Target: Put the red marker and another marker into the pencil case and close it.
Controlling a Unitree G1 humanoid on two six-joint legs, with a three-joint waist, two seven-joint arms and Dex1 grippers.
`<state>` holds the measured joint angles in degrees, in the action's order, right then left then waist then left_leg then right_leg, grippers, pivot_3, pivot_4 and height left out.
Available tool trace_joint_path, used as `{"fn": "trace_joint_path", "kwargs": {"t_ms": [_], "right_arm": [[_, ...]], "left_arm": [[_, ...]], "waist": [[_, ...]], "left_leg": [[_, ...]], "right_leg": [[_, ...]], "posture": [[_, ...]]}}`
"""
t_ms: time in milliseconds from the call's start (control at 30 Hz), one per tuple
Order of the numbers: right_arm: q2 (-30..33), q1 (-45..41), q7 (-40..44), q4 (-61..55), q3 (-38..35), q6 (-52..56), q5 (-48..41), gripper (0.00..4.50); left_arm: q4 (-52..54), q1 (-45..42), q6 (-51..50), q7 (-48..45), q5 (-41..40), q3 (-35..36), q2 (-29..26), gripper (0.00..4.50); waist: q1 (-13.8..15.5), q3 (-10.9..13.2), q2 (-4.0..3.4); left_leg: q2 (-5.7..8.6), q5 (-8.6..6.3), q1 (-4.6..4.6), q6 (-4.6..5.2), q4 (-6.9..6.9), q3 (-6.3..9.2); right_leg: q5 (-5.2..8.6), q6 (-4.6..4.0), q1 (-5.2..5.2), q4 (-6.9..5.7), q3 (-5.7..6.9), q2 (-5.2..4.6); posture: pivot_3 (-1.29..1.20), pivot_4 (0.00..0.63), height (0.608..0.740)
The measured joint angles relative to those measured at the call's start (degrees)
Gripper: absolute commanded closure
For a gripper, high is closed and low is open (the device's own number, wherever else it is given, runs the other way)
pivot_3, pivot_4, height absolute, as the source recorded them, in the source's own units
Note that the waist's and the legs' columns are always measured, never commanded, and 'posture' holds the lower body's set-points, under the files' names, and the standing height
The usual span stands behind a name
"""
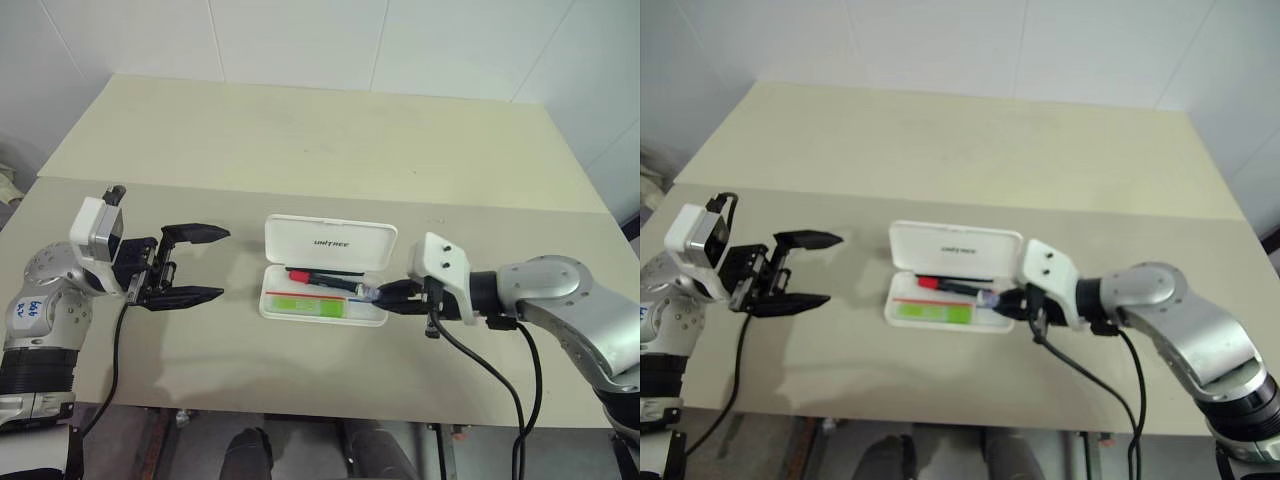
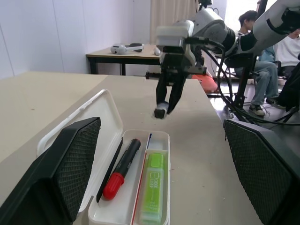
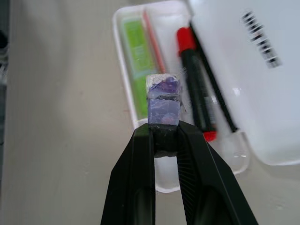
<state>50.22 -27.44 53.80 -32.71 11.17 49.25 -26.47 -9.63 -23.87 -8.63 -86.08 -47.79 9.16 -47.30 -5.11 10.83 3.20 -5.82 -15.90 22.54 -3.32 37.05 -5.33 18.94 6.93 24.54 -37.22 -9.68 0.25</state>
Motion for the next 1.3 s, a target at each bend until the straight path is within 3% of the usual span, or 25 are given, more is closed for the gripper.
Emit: {"fn": "trace_joint_path", "kwargs": {"t_ms": [200,633,1033,1300], "right_arm": [[0.5,-3.09,3.88,5.46,7.13,-6.45,6.22,4.17],[-0.53,-4.26,8.08,10.58,8.88,-11.95,10.73,4.17],[-1.73,-4.31,9.71,11.44,8.88,-12.98,12.52,0.04],[-1.87,-4.33,10.8,10.35,6.44,-11.38,9.53,0.04]], "left_arm": [[1.45,2.78,-0.52,0.01,0.03,2.28,-0.41,0.0],[4.21,5.82,-1.31,0.04,0.27,5.69,-1.03,0.0],[4.28,6.28,-1.16,0.05,1.12,6.06,-0.96,0.0],[4.26,5.59,-0.72,0.11,1.76,6.02,0.84,0.0]], "waist": [[0.07,0.04,-0.06],[0.11,0.07,-0.11],[0.1,0.1,-0.15],[0.16,0.1,-0.15]], "left_leg": [[-0.01,0.0,-0.01,0.0,0.06,0.0],[-0.02,0.0,-0.04,-0.01,0.07,-0.01],[-0.02,0.0,-0.06,-0.01,0.08,-0.01],[-0.01,0.01,-0.06,-0.01,0.11,-0.01]], "right_leg": [[0.02,-0.05,0.02,-0.1,0.02,0.01],[0.03,-0.06,0.03,-0.17,0.02,0.03],[0.04,-0.07,0.03,-0.19,0.02,0.03],[0.03,-0.06,0.01,-0.2,0.02,0.03]], "posture": [[0.0,0.15,0.74],[0.0,0.15,0.74],[0.0,0.15,0.74],[0.0,0.15,0.74]]}}
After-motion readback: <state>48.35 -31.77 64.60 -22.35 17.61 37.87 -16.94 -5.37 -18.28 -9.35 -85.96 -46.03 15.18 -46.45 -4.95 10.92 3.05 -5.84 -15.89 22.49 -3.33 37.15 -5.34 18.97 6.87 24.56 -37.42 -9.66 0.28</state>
